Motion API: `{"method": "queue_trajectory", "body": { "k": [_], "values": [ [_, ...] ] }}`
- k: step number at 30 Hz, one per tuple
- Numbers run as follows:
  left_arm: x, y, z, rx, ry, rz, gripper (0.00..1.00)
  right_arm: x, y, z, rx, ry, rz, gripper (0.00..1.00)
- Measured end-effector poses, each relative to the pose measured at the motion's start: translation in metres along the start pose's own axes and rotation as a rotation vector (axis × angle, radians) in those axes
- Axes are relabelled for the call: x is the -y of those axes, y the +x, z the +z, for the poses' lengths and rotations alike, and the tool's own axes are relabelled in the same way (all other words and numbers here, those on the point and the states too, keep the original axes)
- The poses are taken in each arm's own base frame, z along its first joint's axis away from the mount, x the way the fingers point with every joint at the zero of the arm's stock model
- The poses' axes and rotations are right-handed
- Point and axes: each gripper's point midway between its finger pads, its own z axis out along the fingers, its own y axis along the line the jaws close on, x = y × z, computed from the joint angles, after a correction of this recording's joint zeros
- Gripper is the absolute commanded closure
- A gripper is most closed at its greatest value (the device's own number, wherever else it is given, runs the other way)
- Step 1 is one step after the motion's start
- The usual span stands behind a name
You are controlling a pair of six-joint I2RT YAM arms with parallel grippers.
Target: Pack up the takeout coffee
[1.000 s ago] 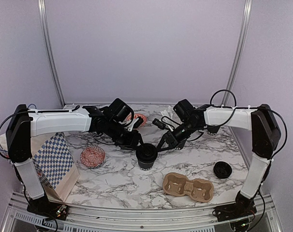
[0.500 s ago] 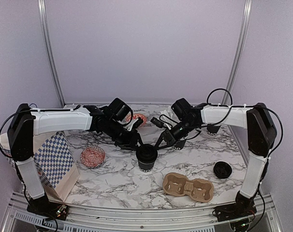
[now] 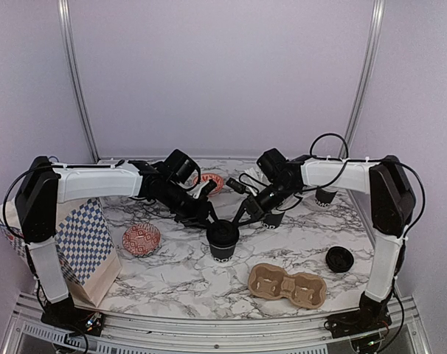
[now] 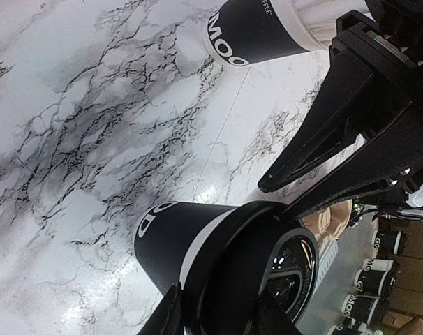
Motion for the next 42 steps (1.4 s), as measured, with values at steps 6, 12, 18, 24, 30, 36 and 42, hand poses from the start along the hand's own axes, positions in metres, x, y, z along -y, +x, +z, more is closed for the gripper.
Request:
{"method": "queue_trajectory", "body": {
  "k": [6,12,18,24,30,36,42],
  "values": [
    [-0.001,-0.001,0.002,0.003,0.001,-0.011,0.59,0.001,-0.004,0.001,0.000,0.056,-0.038,0.86],
    [-0.005,0.000,-0.001,0.010,-0.030,-0.016,0.49,-0.004,-0.007,-0.002,0.005,0.082,-0.101,0.76],
    [-0.008,0.000,-0.008,0.040,-0.096,-0.013,0.43,-0.014,-0.006,-0.009,0.001,0.108,-0.159,0.69],
    [-0.007,-0.006,-0.025,0.093,-0.144,-0.010,0.34,-0.041,-0.013,-0.025,0.040,0.099,-0.245,0.65],
    [0.008,-0.013,-0.043,0.140,-0.124,0.067,0.30,-0.050,-0.010,-0.034,0.045,0.107,-0.312,0.64],
    [0.005,-0.016,-0.045,0.154,-0.153,0.110,0.30,-0.045,0.019,-0.034,-0.009,0.125,-0.345,0.65],
    [-0.001,-0.021,-0.037,0.153,-0.177,0.120,0.30,-0.044,0.043,-0.022,-0.081,0.131,-0.377,0.69]
  ]
}}
